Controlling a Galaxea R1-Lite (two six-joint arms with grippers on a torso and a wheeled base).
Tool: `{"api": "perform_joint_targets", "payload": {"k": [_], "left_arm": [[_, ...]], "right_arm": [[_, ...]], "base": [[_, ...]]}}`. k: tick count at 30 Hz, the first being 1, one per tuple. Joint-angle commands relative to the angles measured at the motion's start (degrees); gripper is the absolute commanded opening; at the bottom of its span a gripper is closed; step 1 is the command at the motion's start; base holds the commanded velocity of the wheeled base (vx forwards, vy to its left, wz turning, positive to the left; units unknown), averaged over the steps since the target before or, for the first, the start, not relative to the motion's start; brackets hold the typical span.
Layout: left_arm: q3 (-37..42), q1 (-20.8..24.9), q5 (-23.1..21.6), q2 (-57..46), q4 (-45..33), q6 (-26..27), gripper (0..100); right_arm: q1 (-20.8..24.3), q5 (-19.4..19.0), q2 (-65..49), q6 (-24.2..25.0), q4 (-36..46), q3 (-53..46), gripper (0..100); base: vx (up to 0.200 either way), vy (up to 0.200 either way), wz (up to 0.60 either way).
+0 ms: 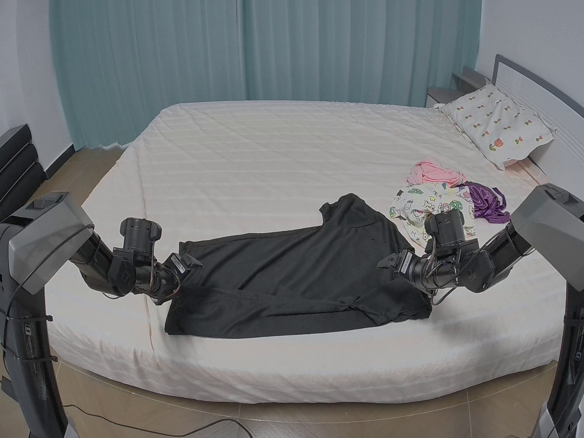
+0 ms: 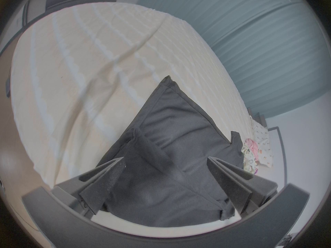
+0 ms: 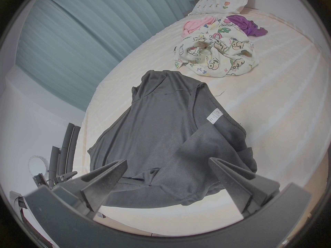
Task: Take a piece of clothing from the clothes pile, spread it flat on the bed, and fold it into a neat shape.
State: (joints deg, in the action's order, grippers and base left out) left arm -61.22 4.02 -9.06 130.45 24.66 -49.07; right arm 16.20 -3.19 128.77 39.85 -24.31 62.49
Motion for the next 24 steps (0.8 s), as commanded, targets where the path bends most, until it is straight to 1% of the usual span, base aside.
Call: {"api": "perform_joint_targets", "payload": {"k": [1,3,4,8,12,14,18,24], "left_arm": [[-4.35,1.34,3.52,5.69,-0.05,3.1,100],[-5.14,1.87,4.66,6.57,-0.05,3.36,100],[-5.05,1.87,4.75,6.57,-0.05,3.36,100],[-4.78,2.13,5.45,6.22,-0.4,3.45,100],[-4.08,1.95,7.48,4.46,-0.32,2.31,100],[-3.2,1.87,8.79,3.58,-0.05,0.9,100],[-2.41,0.9,8.44,2.7,-0.14,-0.33,100],[-2.24,0.28,8.35,2.7,-0.32,-0.33,100]], "right_arm": [[-1.08,-1.99,2.98,0.14,-4.87,-2.2,100],[-1.17,-2.61,3.59,0.67,-7.95,-2.2,100],[-1.17,-2.61,3.59,0.67,-8.12,-2.28,100],[-1.08,-2.61,3.59,0.93,-13.22,-5.62,100],[-2.4,-2.69,3.77,5.06,-18.67,-8.44,100],[-2.93,-3.22,3.86,6.12,-20.34,-9.4,100],[-3.72,-4.63,3.77,6.38,-21.48,-10.19,100],[-4.42,-4.8,3.95,6.38,-21.57,-10.28,100]], "base": [[0.0,0.0,0.0],[0.0,0.0,0.0],[0.0,0.0,0.0],[0.0,0.0,0.0],[0.0,0.0,0.0],[0.0,0.0,0.0],[0.0,0.0,0.0],[0.2,0.0,0.0]]}}
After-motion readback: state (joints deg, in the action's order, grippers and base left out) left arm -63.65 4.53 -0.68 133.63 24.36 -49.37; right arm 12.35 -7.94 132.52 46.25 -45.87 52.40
